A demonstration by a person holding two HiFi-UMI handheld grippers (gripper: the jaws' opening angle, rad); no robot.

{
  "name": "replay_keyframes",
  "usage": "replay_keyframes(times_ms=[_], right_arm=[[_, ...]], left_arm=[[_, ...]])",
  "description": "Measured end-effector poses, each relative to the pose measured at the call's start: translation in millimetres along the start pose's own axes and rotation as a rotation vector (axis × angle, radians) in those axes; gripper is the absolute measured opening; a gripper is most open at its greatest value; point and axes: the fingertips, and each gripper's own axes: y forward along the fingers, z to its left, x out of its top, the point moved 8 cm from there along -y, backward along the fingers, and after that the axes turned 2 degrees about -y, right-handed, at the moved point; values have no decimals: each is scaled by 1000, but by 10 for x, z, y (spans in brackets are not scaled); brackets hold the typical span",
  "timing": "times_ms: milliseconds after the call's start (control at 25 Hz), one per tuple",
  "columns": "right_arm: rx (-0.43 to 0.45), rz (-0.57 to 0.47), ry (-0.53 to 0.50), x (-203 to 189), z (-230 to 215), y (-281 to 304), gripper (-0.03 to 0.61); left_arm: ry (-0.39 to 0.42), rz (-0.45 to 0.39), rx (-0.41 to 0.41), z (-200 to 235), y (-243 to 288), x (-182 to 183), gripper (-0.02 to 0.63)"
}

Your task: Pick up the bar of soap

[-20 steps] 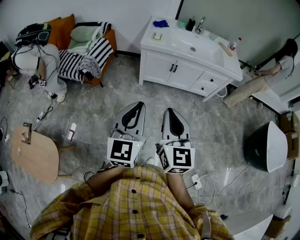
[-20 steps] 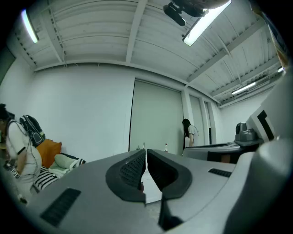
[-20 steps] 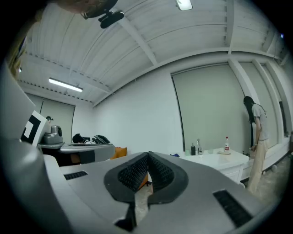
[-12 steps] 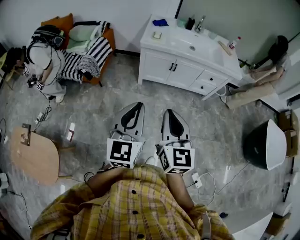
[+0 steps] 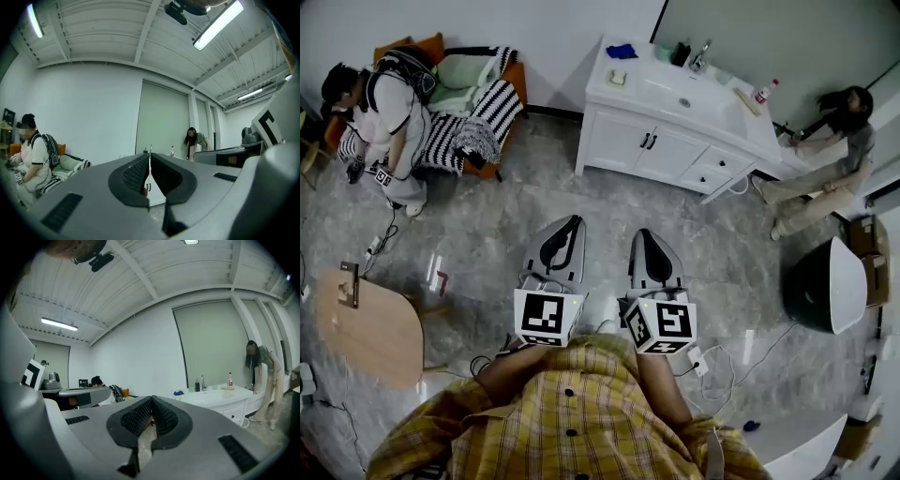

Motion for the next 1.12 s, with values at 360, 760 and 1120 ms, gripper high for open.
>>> replay_keyframes(times_ms=[360, 760, 1120], right_arm=[[-37, 45, -24, -148, 276, 462, 20], [-27, 33, -13, -14, -170, 2035, 19], [-43, 91, 37, 509, -1152, 3766, 19]], left_arm=[[-53, 9, 30, 728, 156, -170, 21], [50, 11, 29, 1419, 1521, -77, 21], [91, 22, 72, 1994, 3450, 346, 21]])
